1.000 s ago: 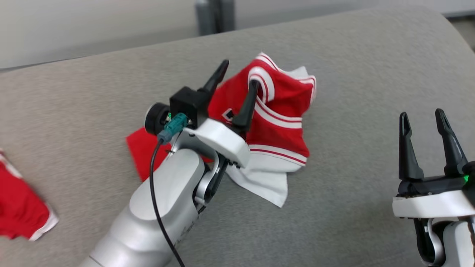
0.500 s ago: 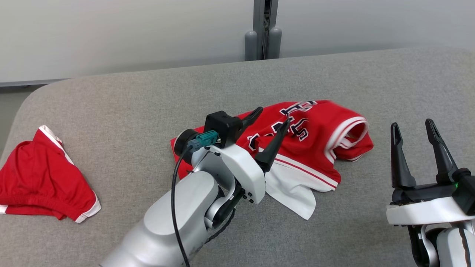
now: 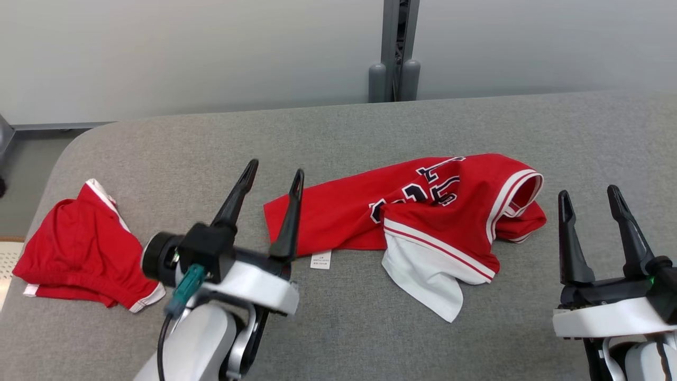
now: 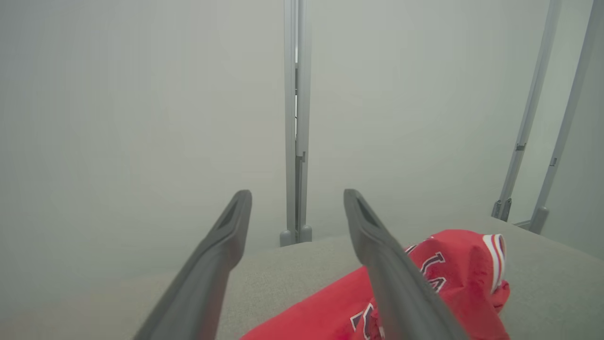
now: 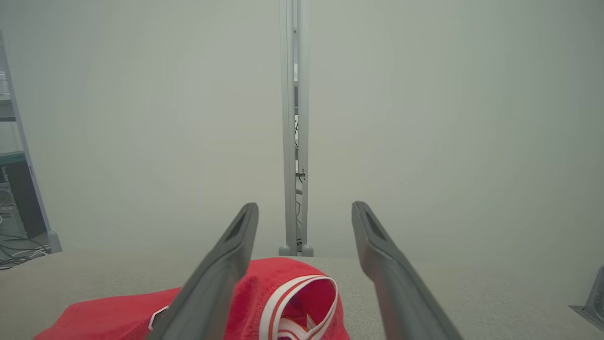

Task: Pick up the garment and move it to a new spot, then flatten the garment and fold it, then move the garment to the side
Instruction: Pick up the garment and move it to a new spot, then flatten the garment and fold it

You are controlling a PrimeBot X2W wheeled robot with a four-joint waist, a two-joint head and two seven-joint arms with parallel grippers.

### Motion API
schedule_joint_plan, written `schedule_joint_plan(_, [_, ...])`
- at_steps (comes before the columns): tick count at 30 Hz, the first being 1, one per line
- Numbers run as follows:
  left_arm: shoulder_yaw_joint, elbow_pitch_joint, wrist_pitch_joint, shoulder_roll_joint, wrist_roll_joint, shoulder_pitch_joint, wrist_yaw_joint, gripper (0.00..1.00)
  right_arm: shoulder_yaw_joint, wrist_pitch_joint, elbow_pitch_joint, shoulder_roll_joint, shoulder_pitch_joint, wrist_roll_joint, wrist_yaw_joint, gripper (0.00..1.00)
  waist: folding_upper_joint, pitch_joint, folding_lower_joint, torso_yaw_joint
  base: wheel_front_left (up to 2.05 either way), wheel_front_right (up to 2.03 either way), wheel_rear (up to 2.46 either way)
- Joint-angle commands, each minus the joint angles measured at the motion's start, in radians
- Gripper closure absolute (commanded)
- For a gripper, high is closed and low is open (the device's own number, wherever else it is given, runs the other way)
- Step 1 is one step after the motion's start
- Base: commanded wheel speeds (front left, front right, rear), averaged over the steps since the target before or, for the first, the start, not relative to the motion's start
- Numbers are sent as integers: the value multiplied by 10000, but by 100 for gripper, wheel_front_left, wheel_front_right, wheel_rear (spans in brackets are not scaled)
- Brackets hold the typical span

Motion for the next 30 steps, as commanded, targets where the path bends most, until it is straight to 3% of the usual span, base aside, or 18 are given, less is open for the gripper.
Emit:
schedule_joint_plan(1, [139, -115, -12, 71, 189, 152, 95, 0, 6, -48, 15, -55, 126, 68, -3, 0, 0, -6, 0, 39, 0, 0, 0])
schedule_joint_plan(6, [1636, -1211, -14, -319, 1436, 1922, 53, 0, 45, -49, 111, -60, 308, 64, -3, 0, 0, -55, 0, 215, 0, 0, 0])
schedule_joint_plan(11, [2769, -1656, -14, -845, 2504, 2962, -424, 0, 174, -49, 226, -61, 406, 158, -3, 0, 0, -115, 0, 292, 0, 0, 0])
schedule_joint_plan(17, [3773, -1742, -12, -1423, 3021, 3784, -994, 0, 255, -49, 428, -61, 546, 292, -3, 0, 0, -114, 0, 227, 0, 0, 0])
schedule_joint_plan(24, [4277, -1704, -13, -1575, 3198, 3793, -1372, 0, 363, -49, 459, -60, 510, 262, -3, 0, 0, -76, 0, 104, 0, 0, 0])
schedule_joint_plan(30, [4131, -1687, -13, -1583, 2881, 3755, -1378, 0, 538, 64, 907, -54, 621, 713, -3, 0, 0, 9, 0, 29, 0, 0, 0])
